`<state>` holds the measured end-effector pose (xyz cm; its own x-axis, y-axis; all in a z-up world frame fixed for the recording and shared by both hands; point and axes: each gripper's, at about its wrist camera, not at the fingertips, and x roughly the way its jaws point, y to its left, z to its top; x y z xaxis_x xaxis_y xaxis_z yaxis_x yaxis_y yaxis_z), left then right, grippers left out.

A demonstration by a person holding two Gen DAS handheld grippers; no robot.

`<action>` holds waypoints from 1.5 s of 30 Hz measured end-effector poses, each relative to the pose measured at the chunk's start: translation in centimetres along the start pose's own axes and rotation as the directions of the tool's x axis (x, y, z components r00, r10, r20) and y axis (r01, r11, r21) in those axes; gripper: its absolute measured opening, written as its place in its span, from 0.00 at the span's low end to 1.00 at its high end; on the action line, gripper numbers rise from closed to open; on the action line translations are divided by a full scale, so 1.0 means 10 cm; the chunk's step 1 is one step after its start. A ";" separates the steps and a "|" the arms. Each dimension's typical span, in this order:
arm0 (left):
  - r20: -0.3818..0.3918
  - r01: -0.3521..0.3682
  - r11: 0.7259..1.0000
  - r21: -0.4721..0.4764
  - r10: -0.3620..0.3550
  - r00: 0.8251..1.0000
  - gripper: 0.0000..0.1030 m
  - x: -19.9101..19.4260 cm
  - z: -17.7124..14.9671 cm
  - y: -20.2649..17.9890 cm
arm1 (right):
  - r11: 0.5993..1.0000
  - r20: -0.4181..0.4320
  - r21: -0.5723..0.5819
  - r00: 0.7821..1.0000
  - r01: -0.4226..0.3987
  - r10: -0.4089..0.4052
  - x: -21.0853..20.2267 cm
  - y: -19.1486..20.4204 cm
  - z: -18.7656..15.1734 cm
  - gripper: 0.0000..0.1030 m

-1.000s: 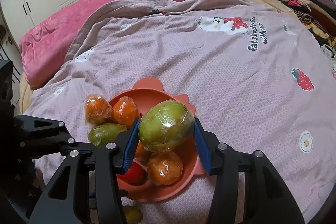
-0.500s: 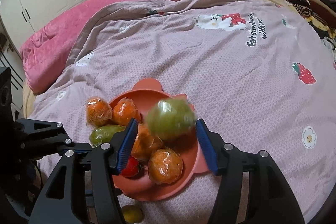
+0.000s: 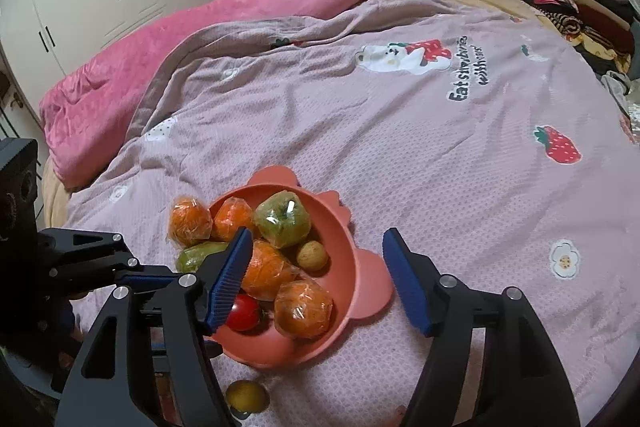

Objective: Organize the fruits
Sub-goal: 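Withdraw both open grippers up and away from the plate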

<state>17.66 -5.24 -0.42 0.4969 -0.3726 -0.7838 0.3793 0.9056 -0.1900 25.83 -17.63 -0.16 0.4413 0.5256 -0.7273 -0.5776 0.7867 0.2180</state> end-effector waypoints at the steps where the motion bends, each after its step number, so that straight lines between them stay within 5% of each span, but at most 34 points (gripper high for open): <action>1: 0.001 0.000 1.000 0.001 0.000 1.000 0.36 0.00 0.00 0.00 | 1.000 0.002 0.002 1.000 0.002 -0.002 -0.02 -0.01 0.00 0.67; 22: 0.040 -0.052 0.999 0.006 0.052 0.998 0.65 -0.18 0.02 0.01 | 0.999 0.077 0.036 0.996 0.033 -0.036 -0.32 -0.08 -0.05 0.88; 45: 0.101 -0.131 0.991 -0.027 0.133 0.986 0.90 -0.44 0.03 0.10 | 0.998 0.152 0.022 0.987 0.052 -0.055 -0.68 0.09 -0.15 0.93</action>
<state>16.04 -2.75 3.02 0.6197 -0.2670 -0.7381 0.2892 0.9519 -0.1016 21.26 -21.02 3.99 0.5719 0.5248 -0.6305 -0.5387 0.8199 0.1938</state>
